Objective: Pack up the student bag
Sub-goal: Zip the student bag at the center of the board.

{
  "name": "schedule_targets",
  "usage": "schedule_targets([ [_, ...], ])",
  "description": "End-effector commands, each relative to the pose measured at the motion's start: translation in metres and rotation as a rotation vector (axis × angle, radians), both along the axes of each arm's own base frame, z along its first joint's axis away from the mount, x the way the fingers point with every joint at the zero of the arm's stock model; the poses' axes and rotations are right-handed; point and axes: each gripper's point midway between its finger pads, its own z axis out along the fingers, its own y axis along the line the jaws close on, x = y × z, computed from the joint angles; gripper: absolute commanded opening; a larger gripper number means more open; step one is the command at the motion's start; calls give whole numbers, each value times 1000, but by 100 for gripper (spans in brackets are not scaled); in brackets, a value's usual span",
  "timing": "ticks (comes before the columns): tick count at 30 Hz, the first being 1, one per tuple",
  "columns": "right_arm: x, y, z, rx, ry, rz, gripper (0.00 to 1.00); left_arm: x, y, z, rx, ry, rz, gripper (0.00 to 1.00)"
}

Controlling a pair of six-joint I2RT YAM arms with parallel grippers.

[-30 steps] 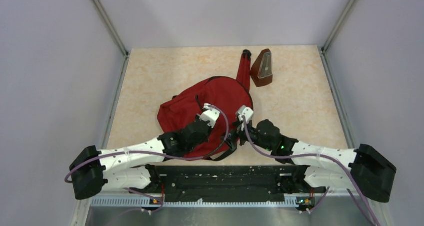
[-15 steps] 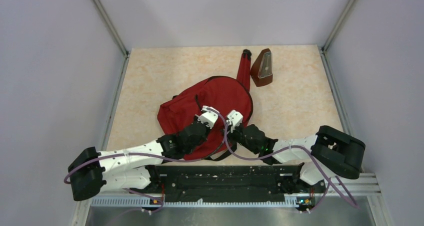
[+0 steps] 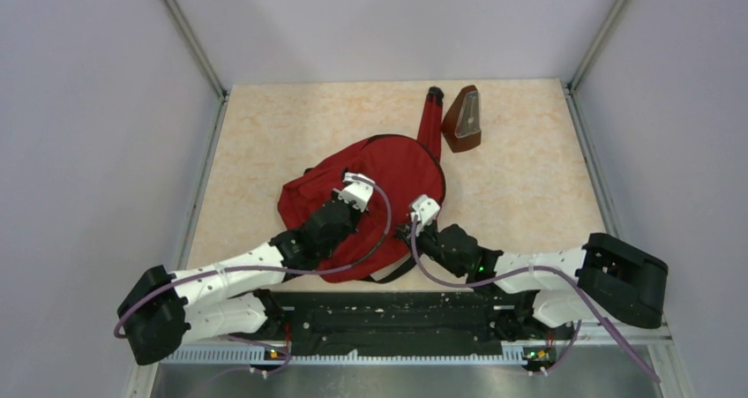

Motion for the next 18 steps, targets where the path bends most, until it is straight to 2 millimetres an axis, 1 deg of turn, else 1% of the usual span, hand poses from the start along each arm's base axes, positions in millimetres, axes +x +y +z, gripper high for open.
schedule_targets([
  [1, -17, -18, -30, -60, 93, -23, 0, 29, 24, 40, -86, -100, 128, 0],
  [3, -17, -20, -33, -63, 104, -30, 0, 31, 27, 39, -92, -93, 136, 0],
  [5, -18, -18, -28, -52, 106, -22, 0, 29, 22, 37, -103, -82, 106, 0],
  [6, -18, -14, -22, -43, 103, -12, 0, 26, 17, 36, -108, -73, 80, 0],
  [8, -17, -6, -4, -17, 88, 10, 2, 21, 9, 33, -118, -54, 24, 0],
  [9, -17, -2, 6, -1, 75, 22, 11, 18, 6, 32, -126, -46, 2, 0],
  [10, -16, 1, 18, 21, 58, 29, 25, 15, 3, 31, -133, -39, -21, 0],
  [12, -13, 6, 39, 73, 17, 31, 59, 10, 0, 27, -146, -26, -51, 0],
  [13, -9, 8, 47, 93, -5, 23, 70, 8, -1, 27, -158, -23, -63, 0],
  [14, -7, 11, 54, 110, -25, 22, 78, 6, -3, 26, -169, -19, -76, 0],
  [15, -5, 16, 58, 114, -41, 29, 82, 4, -4, 25, -179, -16, -84, 0],
  [16, -2, 21, 63, 120, -55, 34, 85, 3, -5, 25, -182, -14, -91, 0],
  [18, 4, 35, 61, 106, -73, 43, 86, 1, -5, 23, -181, -10, -98, 0],
])
